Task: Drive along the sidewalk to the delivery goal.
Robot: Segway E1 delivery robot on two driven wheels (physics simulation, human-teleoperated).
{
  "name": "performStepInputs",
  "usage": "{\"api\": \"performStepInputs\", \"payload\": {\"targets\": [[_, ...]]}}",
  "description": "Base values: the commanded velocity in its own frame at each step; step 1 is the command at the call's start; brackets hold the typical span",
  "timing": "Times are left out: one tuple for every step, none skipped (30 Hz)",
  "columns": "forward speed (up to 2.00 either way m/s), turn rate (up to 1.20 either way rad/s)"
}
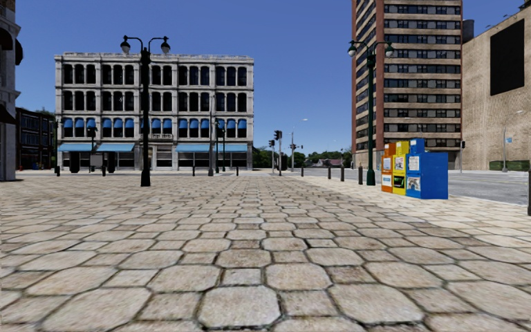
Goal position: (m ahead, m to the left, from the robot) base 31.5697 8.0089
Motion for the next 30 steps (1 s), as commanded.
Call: {"api": "performStepInputs", "payload": {"targets": [[2.00, 0.00], [2.00, 0.00], [2.00, 0.00], [2.00, 0.00], [2.00, 0.00], [2.00, 0.00], [2.00, 0.00], [2.00, 0.00], [2.00, 0.00], [2.00, 0.07], [2.00, 0.07], [2.00, 0.15], [2.00, 0.18], [2.00, 0.23], [2.00, 0.23], [2.00, 0.27], [2.00, 0.28], [2.00, 0.12], [2.00, 0.12], [2.00, 0.00], [2.00, 0.00], [2.00, 0.00], [2.00, 0.00], [2.00, 0.00], [2.00, 0.00], [2.00, 0.00], [2.00, 0.00], [2.00, 0.00], [2.00, 0.00], [2.00, 0.00]]}}
